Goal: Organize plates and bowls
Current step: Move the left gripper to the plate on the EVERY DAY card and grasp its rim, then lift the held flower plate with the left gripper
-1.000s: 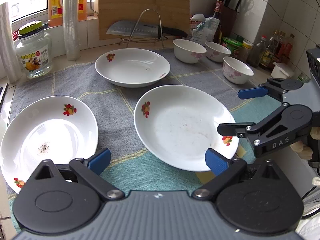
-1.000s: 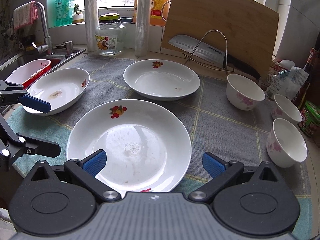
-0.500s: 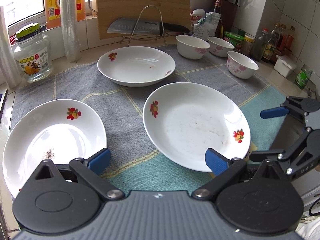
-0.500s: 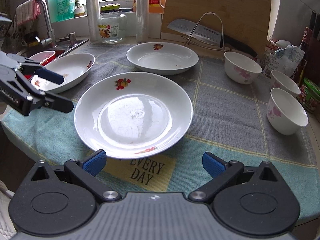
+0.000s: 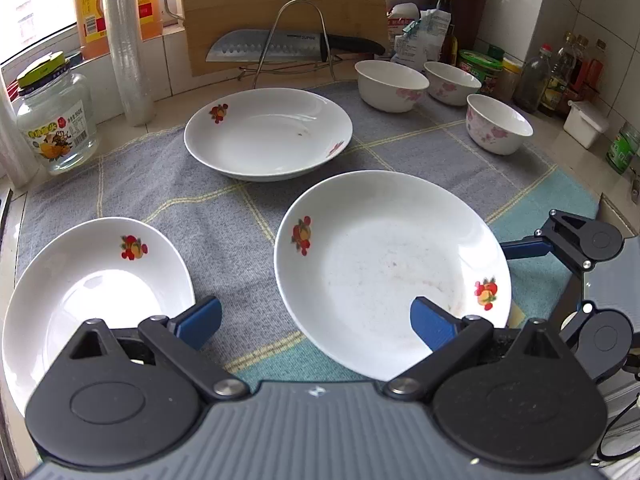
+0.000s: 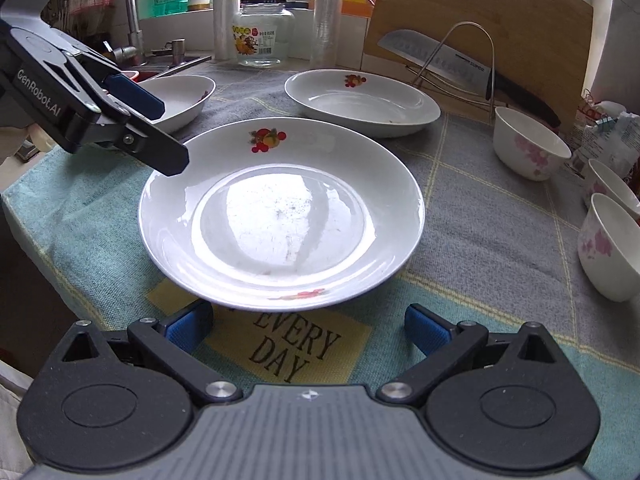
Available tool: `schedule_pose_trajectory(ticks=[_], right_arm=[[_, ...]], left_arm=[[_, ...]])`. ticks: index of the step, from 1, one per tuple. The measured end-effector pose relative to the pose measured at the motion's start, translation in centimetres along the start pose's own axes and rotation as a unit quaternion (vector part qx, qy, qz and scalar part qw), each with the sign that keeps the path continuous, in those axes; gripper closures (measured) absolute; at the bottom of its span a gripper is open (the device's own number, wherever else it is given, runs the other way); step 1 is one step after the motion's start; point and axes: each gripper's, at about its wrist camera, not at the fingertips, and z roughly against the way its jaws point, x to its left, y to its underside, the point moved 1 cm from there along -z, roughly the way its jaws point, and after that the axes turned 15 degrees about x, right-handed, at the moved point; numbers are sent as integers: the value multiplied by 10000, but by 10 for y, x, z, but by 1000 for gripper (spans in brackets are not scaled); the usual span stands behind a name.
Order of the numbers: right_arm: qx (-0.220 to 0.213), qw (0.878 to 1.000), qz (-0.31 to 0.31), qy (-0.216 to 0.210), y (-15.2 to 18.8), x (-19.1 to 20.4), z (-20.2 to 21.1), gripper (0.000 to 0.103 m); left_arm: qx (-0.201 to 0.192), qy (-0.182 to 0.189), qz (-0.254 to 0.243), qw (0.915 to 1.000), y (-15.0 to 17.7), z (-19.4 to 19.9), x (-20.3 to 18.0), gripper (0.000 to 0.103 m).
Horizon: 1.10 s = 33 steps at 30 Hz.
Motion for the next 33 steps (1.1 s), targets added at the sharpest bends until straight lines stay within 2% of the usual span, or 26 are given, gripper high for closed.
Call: schedule_pose_trajectory(ticks=[8, 13, 19, 24, 33], right_arm=[[-155, 9990, 229, -353, -5, -6, -8, 0], [-175, 9989, 235, -374, -6, -7, -9, 0], [-414, 9978, 305, -413, 1, -10, -10, 0], [-473, 9971, 377, -458, 2, -11, -10, 0], [-473, 9971, 381, -464, 1, -10, -10, 0]], left_arm=[[263, 9, 24, 9997, -35, -18, 2, 3], [456, 144, -85, 9988, -58, -32, 1, 3], [845, 308, -214, 9957, -82, -55, 1, 6], [1182, 487, -236, 9915, -94, -71, 1, 15], [1333, 670, -385, 9881, -104, -80, 1, 17]])
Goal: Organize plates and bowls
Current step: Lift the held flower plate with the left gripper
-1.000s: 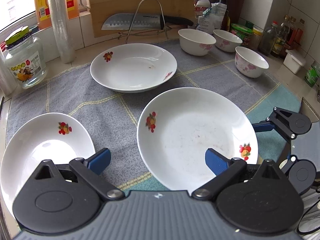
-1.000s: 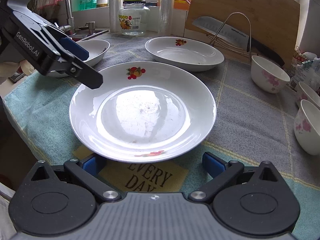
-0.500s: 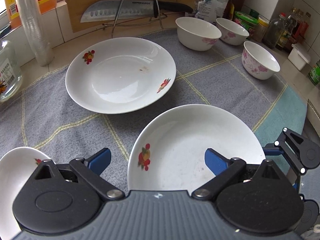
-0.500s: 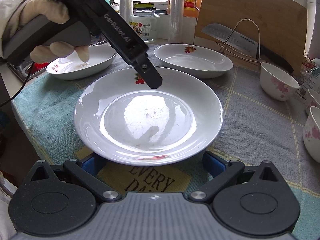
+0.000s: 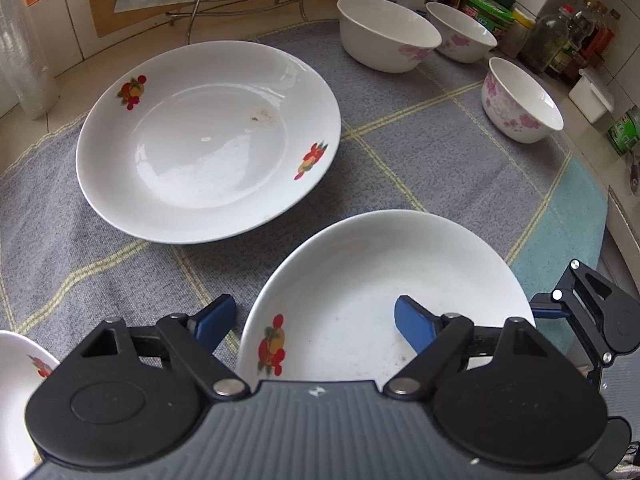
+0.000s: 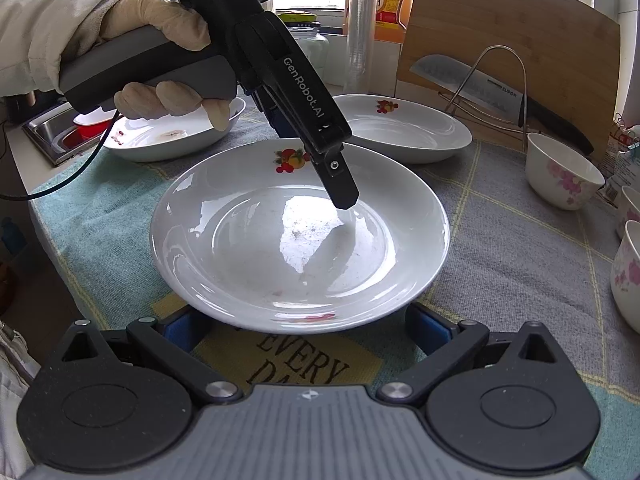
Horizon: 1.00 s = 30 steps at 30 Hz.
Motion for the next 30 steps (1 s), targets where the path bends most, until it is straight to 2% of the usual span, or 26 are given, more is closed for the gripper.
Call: schedule_pose_trajectory(ticks=[9, 17, 30], right_arm=[[-56, 10000, 64, -32, 0, 3, -1, 0], [-53, 9999, 103, -48, -1, 3, -2, 0], [-47, 10000, 2, 3, -1, 5, -2, 0]], left_arm=[[173, 210, -260, 9993, -8, 0, 3, 17], [357, 370, -410, 9978, -13, 1, 4, 28], [401, 485, -443, 9970, -12, 2, 5, 29]])
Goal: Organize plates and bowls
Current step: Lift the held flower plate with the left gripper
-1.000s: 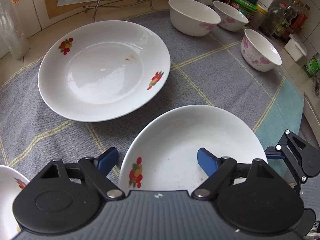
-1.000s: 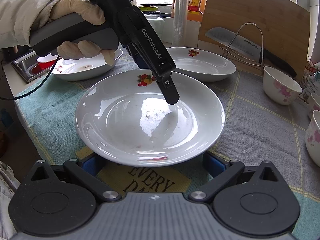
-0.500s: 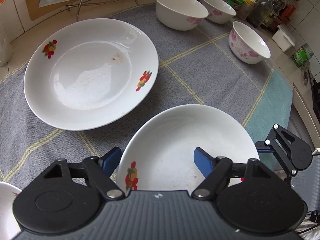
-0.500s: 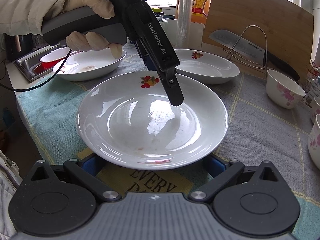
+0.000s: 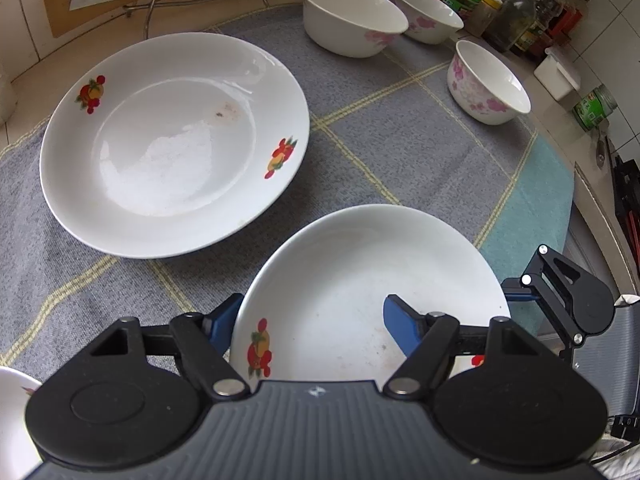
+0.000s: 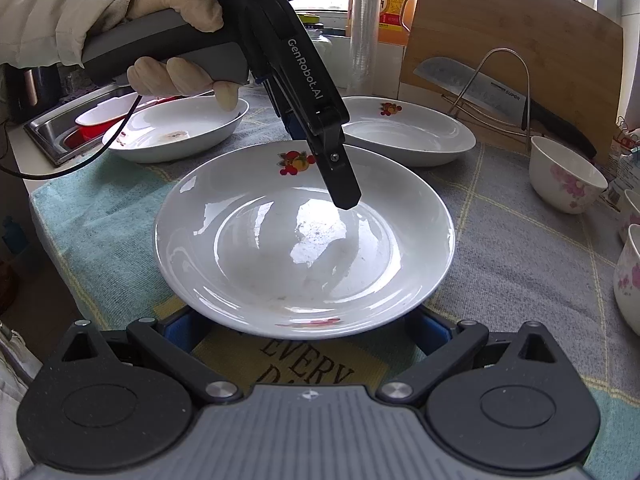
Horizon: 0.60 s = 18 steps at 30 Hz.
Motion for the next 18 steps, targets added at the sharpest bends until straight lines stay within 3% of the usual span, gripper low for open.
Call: schedule_pose_trajectory(ticks=[15, 18], right_arm=[[-34, 9974, -430, 577, -1, 27, 2, 0], [6, 9972, -578, 468, -4, 23, 1, 0]], left_arm=[[445, 231, -1035, 9934, -4, -1, 0, 29], [446, 289, -1067, 9929, -3, 0, 2, 29]])
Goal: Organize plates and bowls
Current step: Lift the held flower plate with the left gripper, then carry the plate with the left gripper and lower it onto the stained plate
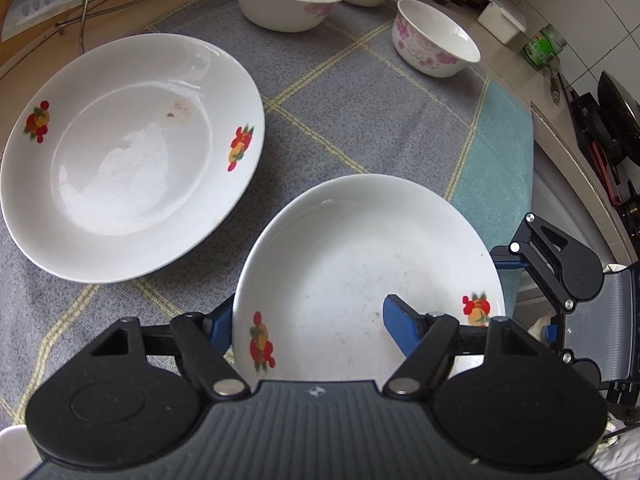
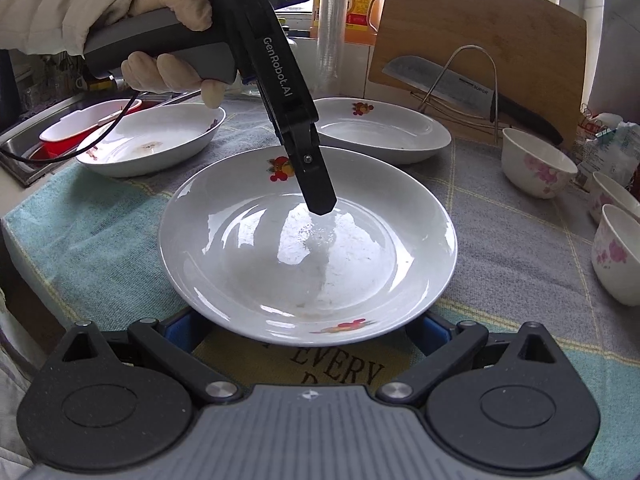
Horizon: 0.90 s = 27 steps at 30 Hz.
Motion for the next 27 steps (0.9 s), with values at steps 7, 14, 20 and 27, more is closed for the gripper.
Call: schedule_pose_trajectory(ticks=[7, 14, 20, 27], right_arm=[[68, 10000, 24, -14, -1, 2, 1, 0], [149, 9999, 5, -36, -5, 0, 2, 0], [101, 9999, 102, 29, -8, 1, 9, 0], [84, 9996, 270, 55, -16, 2, 14, 0]], left_arm=[[-117, 79, 36, 9999, 5, 2, 3, 29], [-171, 54, 1, 9998, 9, 4, -1, 29], [-205, 39, 15, 9998, 13, 8, -2, 29], [-345, 22, 63, 9994, 20, 21, -1, 29]])
